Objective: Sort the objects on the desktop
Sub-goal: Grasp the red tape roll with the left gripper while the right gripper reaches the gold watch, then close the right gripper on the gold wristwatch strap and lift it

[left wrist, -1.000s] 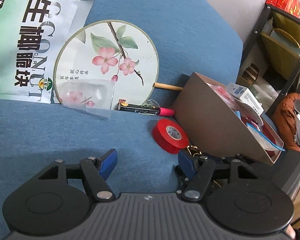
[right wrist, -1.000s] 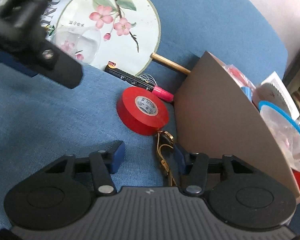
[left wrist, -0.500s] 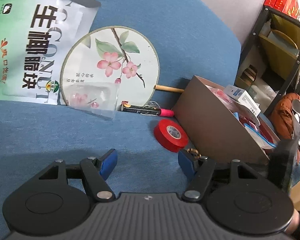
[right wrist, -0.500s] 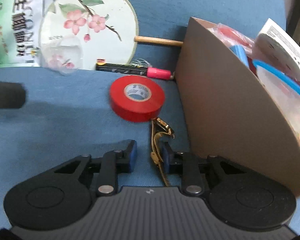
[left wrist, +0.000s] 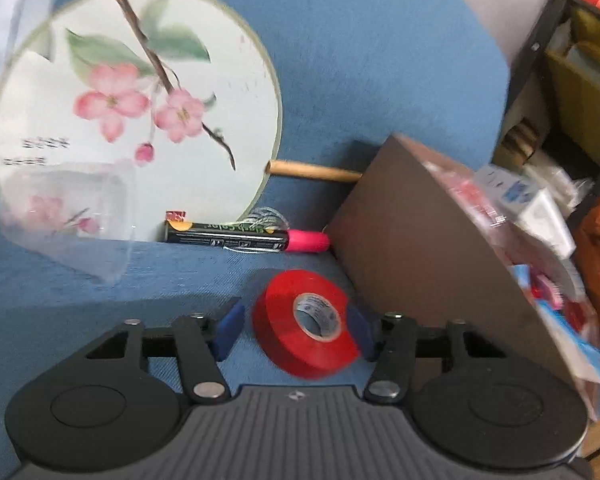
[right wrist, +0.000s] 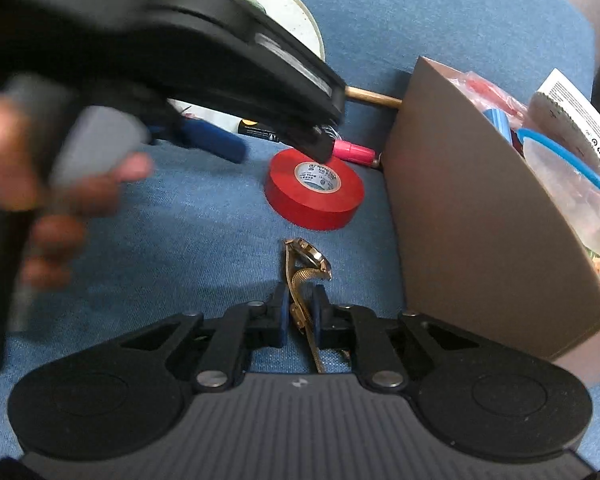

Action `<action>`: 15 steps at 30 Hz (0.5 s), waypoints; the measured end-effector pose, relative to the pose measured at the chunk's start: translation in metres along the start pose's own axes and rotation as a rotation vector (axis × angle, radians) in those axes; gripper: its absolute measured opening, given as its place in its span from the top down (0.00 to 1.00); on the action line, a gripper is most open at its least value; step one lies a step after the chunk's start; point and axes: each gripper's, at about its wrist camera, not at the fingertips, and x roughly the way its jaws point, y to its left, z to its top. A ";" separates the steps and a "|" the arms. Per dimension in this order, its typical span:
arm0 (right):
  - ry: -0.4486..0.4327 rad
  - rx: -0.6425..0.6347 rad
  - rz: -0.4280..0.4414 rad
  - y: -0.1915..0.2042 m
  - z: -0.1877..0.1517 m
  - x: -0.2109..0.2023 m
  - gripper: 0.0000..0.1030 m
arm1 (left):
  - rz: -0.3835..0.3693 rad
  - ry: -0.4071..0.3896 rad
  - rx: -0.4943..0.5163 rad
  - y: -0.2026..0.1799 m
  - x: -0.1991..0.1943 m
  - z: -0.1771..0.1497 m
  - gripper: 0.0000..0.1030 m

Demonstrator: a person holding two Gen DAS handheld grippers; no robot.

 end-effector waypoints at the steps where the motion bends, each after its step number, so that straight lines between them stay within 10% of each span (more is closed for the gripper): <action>1: -0.001 -0.002 -0.003 0.001 0.000 0.000 0.89 | 0.006 0.013 0.001 0.000 0.007 0.000 0.52; 5: -0.003 -0.008 -0.012 0.004 0.002 0.001 0.89 | 0.068 0.005 0.089 -0.006 0.014 -0.002 0.70; 15: 0.006 0.030 0.065 -0.006 0.001 -0.009 0.92 | 0.062 0.028 0.128 0.013 -0.043 -0.031 0.71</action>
